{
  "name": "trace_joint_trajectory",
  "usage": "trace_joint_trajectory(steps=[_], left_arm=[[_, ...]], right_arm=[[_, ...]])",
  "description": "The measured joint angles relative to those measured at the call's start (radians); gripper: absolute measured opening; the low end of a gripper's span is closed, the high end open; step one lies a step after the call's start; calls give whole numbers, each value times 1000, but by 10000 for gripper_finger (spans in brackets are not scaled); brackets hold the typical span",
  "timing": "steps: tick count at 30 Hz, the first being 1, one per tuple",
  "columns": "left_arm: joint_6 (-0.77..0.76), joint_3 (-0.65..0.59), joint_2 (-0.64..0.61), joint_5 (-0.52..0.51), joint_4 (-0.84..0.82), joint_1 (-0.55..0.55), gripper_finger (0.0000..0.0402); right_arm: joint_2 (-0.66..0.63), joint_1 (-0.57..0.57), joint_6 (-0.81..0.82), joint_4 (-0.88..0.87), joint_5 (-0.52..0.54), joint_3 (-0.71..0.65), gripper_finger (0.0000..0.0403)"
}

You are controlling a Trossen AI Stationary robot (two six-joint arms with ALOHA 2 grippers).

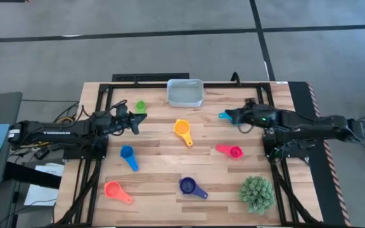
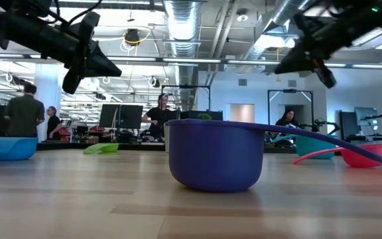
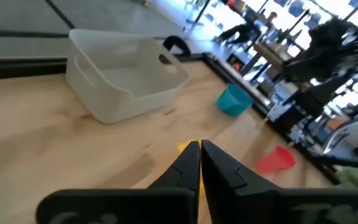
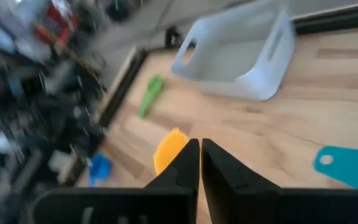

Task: Nest measuring cups in basket
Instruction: Stack the yellow measuring cup on top of the light blue measuring cup

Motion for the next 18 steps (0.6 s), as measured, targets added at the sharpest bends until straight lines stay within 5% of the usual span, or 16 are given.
trace_joint_trajectory(steps=[14, 18], left_arm=[[-35, 112, 49, 79, -268, 55, 122], [-36, 116, 49, 98, -292, 55, 146]], right_arm=[[429, -37, -205, -166, -90, 360, 125], [517, -66, -123, -330, -119, 444, 135]])
